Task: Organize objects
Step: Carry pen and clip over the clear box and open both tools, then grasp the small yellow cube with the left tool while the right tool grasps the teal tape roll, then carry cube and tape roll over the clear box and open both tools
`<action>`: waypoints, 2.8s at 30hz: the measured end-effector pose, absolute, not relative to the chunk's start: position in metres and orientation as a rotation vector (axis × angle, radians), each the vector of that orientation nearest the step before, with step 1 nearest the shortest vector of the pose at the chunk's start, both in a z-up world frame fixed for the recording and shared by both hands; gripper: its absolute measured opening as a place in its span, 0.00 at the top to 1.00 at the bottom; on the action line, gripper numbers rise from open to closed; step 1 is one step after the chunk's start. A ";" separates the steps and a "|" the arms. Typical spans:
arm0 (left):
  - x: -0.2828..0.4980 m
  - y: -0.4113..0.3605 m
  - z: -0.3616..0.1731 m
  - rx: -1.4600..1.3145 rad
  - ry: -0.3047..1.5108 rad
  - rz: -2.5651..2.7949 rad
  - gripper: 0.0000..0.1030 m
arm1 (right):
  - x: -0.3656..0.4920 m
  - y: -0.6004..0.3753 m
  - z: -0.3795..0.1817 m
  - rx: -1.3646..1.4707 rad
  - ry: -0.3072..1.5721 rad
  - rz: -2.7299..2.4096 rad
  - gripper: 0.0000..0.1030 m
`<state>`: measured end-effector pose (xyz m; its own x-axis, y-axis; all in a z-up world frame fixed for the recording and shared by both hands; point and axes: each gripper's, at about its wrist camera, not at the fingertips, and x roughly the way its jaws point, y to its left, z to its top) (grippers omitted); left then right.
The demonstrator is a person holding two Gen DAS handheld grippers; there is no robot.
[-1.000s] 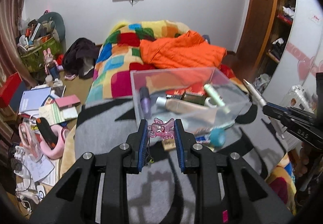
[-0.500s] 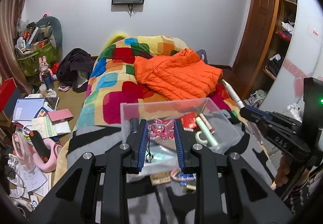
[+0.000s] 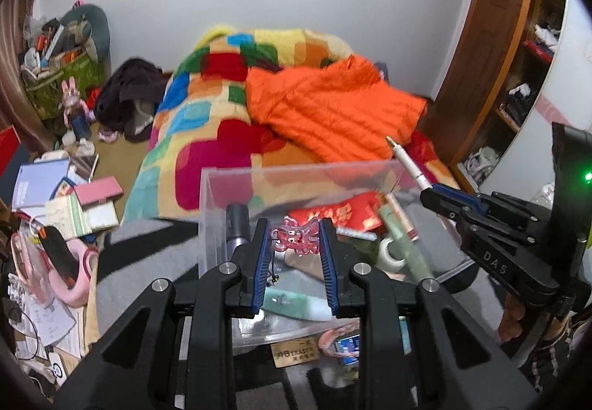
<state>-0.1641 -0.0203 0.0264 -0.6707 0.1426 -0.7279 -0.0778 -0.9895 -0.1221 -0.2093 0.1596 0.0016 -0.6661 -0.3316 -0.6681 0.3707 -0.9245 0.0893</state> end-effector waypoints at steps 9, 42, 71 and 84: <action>-0.170 -0.026 -0.007 -1.343 -0.163 2.693 0.75 | -0.214 0.152 -0.023 1.107 0.130 -2.492 0.90; -0.060 -0.011 -0.020 -1.340 -0.073 2.635 0.40 | -0.130 0.144 -0.060 1.209 0.108 -2.282 0.59; -0.074 0.032 -0.027 -1.274 -0.034 2.579 0.77 | -0.118 0.200 -0.021 1.093 -0.100 -2.390 0.66; -0.085 0.002 0.033 -1.093 -0.107 2.715 0.77 | -0.139 0.205 0.015 0.963 -0.133 -2.483 0.66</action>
